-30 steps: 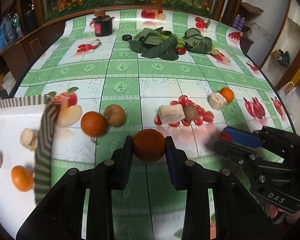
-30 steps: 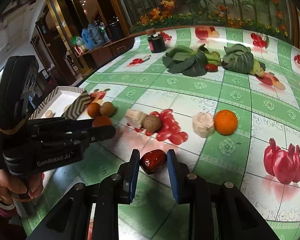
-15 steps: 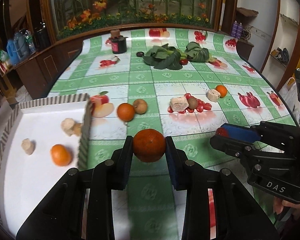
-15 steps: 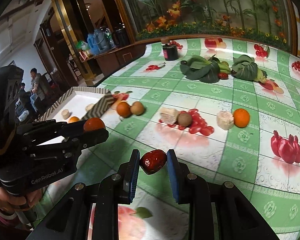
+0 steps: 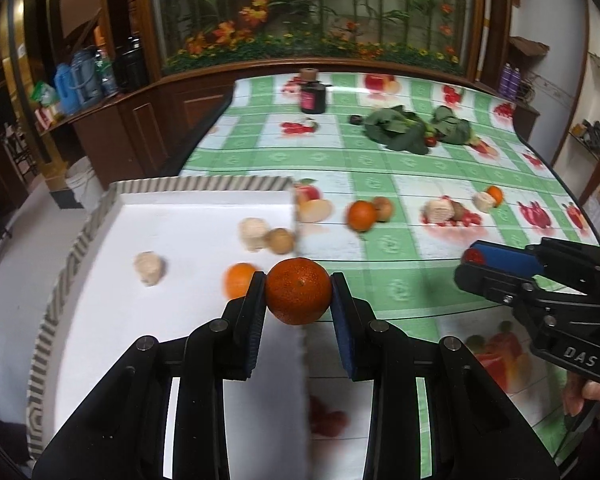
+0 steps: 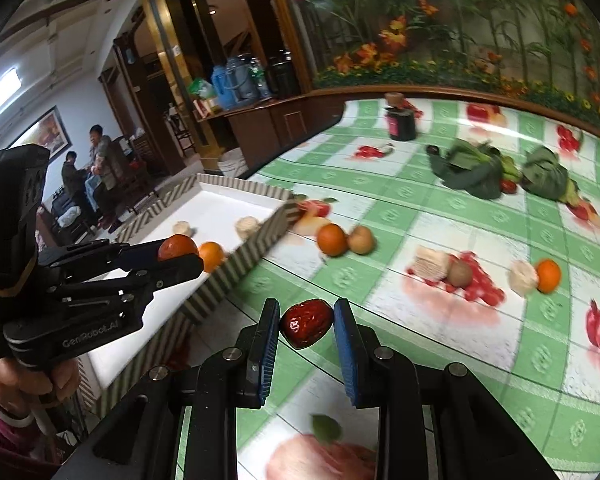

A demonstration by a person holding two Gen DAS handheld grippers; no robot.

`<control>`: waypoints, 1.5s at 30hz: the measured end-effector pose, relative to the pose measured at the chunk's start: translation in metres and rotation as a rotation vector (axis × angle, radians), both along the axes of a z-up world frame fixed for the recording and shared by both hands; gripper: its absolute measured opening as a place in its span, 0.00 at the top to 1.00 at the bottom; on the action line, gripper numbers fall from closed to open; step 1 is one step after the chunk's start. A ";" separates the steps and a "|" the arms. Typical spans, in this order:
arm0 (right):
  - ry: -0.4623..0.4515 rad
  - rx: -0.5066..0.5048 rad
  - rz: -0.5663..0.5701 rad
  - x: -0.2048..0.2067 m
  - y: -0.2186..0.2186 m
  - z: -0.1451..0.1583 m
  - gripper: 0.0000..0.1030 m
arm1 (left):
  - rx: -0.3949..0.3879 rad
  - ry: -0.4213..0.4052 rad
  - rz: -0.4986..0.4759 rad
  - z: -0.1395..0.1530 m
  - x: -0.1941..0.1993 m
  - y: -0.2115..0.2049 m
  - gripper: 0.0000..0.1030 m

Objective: Organize fruits
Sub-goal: 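Carry the tangerine and red date with both grippers over the tray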

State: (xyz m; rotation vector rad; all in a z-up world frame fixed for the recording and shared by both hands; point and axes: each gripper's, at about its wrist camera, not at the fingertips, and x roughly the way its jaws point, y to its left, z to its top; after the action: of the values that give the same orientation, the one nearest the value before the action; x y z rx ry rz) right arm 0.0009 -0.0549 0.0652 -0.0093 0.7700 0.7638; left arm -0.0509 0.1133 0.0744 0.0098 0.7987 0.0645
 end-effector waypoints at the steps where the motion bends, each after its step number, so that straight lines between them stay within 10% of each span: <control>1: -0.003 -0.002 0.008 0.000 0.004 0.001 0.74 | 0.004 0.000 0.010 0.000 -0.001 0.005 0.70; 45: 0.024 -0.161 0.361 0.006 0.177 -0.036 0.74 | -0.036 0.191 0.149 -0.042 0.016 0.113 0.70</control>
State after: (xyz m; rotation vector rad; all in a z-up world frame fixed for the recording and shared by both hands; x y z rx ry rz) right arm 0.0073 0.1224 0.0294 -0.2909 0.8622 1.0431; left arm -0.0348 0.2267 0.0329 -0.0787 0.9902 0.1926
